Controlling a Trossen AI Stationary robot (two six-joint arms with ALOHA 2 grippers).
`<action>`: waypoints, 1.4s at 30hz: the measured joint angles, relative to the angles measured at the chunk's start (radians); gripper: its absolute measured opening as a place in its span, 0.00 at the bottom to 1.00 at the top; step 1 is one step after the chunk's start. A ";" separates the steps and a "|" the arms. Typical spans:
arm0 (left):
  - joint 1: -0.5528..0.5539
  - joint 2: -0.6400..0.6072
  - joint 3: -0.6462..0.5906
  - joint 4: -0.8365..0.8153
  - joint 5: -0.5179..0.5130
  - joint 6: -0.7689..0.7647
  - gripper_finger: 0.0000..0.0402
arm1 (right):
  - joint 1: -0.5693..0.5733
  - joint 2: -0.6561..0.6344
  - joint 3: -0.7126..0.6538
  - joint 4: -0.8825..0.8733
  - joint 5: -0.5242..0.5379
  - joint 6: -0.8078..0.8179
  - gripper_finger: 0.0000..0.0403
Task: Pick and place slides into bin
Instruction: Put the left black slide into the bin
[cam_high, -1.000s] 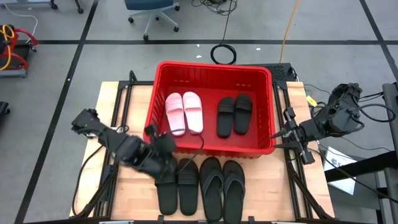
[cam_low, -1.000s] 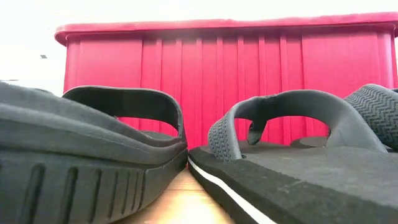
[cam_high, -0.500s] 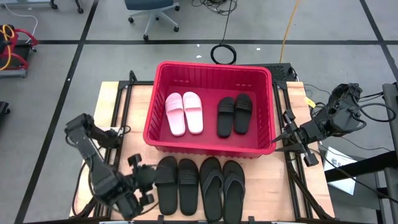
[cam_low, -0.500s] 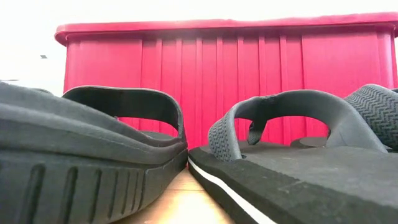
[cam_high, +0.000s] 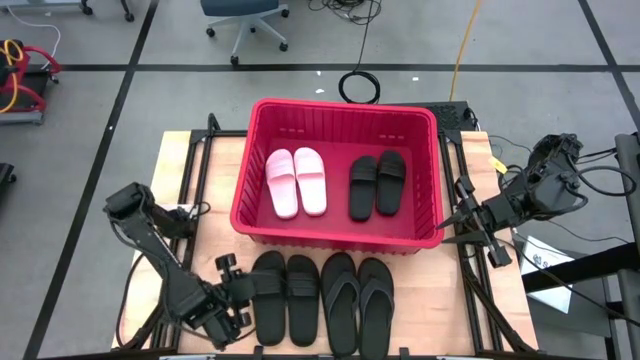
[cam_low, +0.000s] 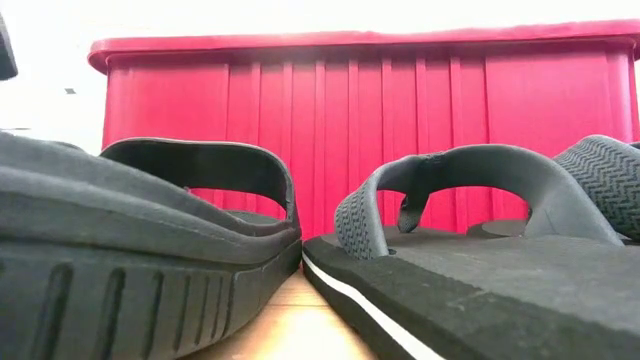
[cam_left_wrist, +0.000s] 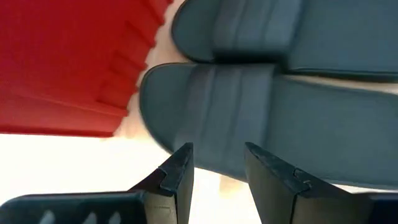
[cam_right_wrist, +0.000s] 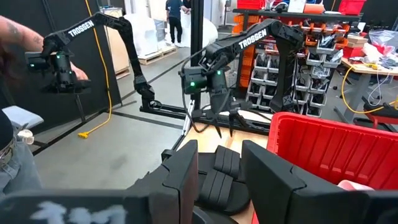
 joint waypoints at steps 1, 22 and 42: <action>0.006 0.000 -0.014 0.008 0.001 0.007 0.34 | 0.000 0.000 0.000 -0.002 0.000 0.000 0.29; 0.034 -0.001 -0.206 0.340 0.033 0.127 0.34 | 0.000 -0.022 0.000 -0.004 0.001 -0.041 0.29; 0.015 0.000 -0.042 0.263 0.091 0.178 0.34 | 0.000 -0.029 0.000 -0.003 0.003 -0.038 0.29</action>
